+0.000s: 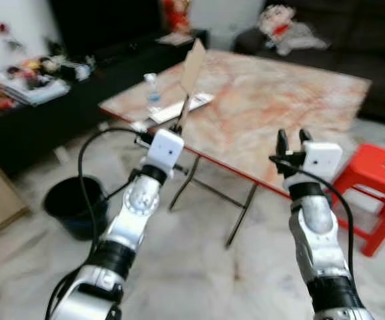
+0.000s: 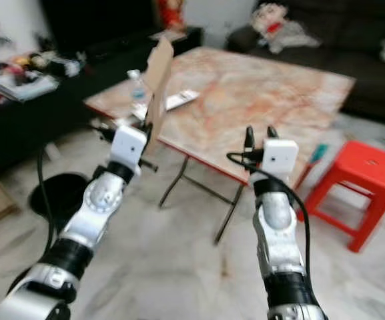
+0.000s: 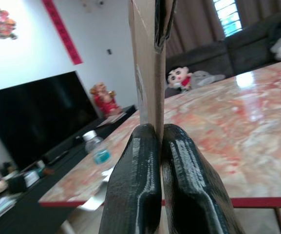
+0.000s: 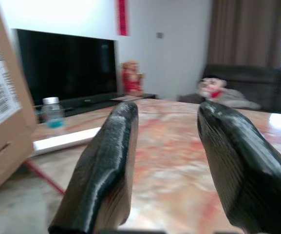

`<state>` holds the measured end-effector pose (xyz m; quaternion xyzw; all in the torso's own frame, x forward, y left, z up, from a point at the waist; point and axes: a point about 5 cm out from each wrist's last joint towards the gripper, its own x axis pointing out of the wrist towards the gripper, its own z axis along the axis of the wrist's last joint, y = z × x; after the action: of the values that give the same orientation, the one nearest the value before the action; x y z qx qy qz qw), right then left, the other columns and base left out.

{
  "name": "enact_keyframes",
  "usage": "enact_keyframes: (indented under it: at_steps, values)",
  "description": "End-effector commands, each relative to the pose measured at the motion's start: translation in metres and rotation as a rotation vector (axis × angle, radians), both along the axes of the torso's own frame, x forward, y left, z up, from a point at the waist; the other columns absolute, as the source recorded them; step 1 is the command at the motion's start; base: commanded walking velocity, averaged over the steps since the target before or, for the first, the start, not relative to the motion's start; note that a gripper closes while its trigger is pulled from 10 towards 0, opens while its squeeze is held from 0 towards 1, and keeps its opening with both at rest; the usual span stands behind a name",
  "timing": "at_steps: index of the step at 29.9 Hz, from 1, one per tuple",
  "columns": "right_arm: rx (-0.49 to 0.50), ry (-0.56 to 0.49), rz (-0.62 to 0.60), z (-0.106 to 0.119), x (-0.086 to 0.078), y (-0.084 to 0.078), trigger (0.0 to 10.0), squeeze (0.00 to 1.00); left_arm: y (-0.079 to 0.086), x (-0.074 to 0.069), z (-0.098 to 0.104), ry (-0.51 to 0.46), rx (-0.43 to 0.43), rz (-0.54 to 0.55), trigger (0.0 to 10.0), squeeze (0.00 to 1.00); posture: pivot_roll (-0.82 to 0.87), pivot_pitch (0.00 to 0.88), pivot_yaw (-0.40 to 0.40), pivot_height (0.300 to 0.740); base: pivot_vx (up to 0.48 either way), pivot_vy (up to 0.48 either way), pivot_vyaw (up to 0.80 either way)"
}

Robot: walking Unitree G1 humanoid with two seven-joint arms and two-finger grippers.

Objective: Picking trash to rubbish bin

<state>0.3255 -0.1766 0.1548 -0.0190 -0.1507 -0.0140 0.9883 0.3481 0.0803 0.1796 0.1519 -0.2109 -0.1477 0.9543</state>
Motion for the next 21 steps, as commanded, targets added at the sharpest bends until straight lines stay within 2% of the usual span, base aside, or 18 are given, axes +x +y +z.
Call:
enact_keyframes:
  at_steps: [1, 21]
  values:
    - [0.002, -0.02, 0.007, 0.0065, 0.0012, 0.0017, 10.0, 0.0, 0.0013, 0.0003, 0.0052, -0.015, -0.007, 0.001, 10.0, 0.0, 0.04, 0.0, 0.007, 0.74, 0.0, 0.0, 0.8]
    - [0.008, -0.016, 0.028, 0.0062, 0.0011, 0.0061, 10.0, 0.0, -0.0006, -0.0004, 0.006, -0.014, -0.013, -0.006, 10.0, 0.0, 0.04, 0.0, 0.006, 0.74, 0.0, 0.0, 0.8]
